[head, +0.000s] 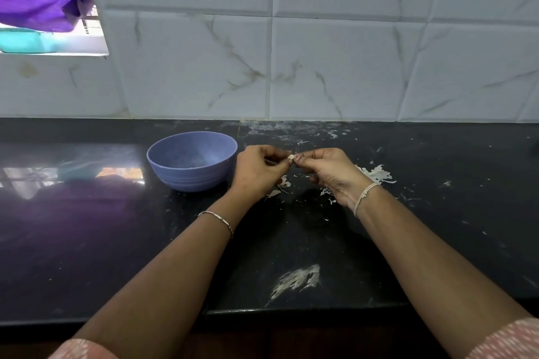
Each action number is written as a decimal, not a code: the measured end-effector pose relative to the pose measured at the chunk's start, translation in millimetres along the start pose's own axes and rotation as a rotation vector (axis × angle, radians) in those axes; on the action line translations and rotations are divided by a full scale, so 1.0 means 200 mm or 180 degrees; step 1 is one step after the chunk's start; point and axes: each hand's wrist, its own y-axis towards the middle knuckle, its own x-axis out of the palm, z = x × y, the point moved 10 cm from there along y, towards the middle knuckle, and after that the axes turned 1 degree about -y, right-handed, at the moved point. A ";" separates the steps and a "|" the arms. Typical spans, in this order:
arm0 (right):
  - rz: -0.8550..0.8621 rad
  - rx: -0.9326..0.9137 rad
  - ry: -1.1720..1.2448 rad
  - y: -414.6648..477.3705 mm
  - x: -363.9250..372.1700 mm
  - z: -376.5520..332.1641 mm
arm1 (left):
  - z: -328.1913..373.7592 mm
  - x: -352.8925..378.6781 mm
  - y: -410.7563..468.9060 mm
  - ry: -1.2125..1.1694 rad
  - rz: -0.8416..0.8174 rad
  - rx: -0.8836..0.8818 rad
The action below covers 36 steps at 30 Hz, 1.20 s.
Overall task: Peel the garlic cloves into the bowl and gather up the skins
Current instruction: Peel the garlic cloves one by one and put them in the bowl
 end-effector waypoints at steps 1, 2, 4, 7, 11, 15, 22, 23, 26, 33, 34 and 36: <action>-0.0014 0.0001 0.0007 0.00 0.00 0.00 | 0.00 0.00 0.00 -0.0019 -0.0019 -0.0020; -0.0029 0.0000 0.0017 0.00 0.00 0.00 | -0.01 0.00 0.00 -0.0045 -0.0034 -0.0035; -0.0045 0.0003 0.0004 0.00 0.00 0.00 | -0.01 0.01 0.00 -0.0091 -0.0066 -0.0063; -0.0046 -0.0042 -0.0069 0.00 0.00 -0.01 | -0.01 0.01 0.00 -0.0159 -0.0112 -0.0092; -0.0036 -0.0085 -0.0172 0.01 0.00 -0.01 | -0.03 0.02 0.00 -0.0400 -0.0185 -0.0279; 0.0009 -0.0145 -0.0182 0.00 0.00 -0.02 | -0.04 0.03 -0.01 -0.0479 -0.0219 -0.0318; 0.0120 -0.0410 -0.0403 -0.01 -0.01 -0.07 | -0.01 0.02 0.00 -0.0054 -0.0104 -0.0123; 0.0172 -0.0466 -0.0469 -0.01 -0.01 -0.08 | 0.00 0.02 0.00 0.0061 -0.0093 -0.0051; 0.0220 -0.0557 -0.0565 -0.02 0.00 -0.10 | 0.02 0.01 0.00 0.0311 -0.0048 0.0065; 0.0131 -0.0298 -0.0267 -0.02 -0.02 -0.08 | 0.02 0.01 -0.01 0.0209 -0.0085 -0.0049; 0.0123 -0.0283 -0.0256 -0.02 -0.02 -0.08 | 0.02 0.01 -0.01 0.0185 -0.0086 -0.0050; 0.0127 -0.0256 -0.0257 -0.01 -0.02 -0.07 | 0.02 0.01 -0.01 0.0179 -0.0101 -0.0030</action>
